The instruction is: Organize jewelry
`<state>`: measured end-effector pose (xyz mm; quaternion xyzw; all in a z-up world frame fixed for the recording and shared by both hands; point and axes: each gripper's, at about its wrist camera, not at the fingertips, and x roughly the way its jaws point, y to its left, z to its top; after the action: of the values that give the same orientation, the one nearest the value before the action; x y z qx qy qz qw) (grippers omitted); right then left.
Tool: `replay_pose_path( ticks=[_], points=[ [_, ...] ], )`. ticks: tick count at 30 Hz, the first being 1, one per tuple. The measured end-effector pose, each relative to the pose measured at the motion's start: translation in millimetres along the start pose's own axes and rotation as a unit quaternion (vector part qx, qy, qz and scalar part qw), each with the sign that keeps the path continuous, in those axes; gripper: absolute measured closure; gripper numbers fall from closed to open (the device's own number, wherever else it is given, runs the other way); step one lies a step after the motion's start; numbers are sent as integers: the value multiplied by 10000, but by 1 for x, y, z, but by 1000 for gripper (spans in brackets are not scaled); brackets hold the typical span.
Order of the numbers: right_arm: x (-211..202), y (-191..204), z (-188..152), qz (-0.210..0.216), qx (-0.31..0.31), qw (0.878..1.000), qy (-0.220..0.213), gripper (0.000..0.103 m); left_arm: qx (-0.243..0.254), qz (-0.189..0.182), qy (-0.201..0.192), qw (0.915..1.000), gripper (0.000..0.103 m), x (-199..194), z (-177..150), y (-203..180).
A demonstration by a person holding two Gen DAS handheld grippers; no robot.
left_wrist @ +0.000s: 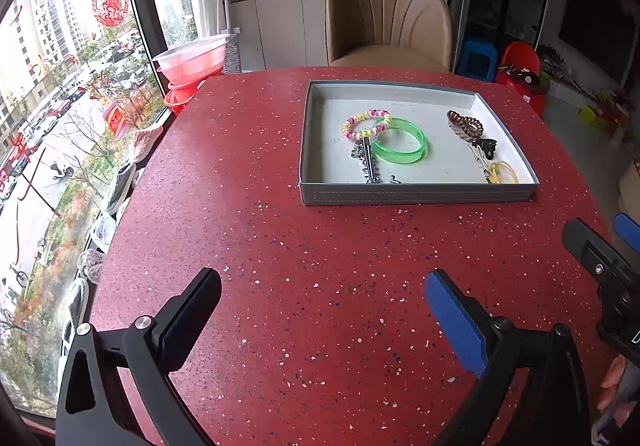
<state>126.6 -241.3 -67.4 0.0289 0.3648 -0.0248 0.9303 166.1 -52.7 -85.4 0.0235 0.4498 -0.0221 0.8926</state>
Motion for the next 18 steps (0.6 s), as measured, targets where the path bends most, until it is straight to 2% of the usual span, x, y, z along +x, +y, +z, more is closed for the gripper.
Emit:
replay_pose_path(
  ticks=[18],
  points=[
    [-1, 2, -1, -2, -2, 10000, 19, 0, -13, -99, 65, 9999, 0, -1, -2, -2]
  ],
)
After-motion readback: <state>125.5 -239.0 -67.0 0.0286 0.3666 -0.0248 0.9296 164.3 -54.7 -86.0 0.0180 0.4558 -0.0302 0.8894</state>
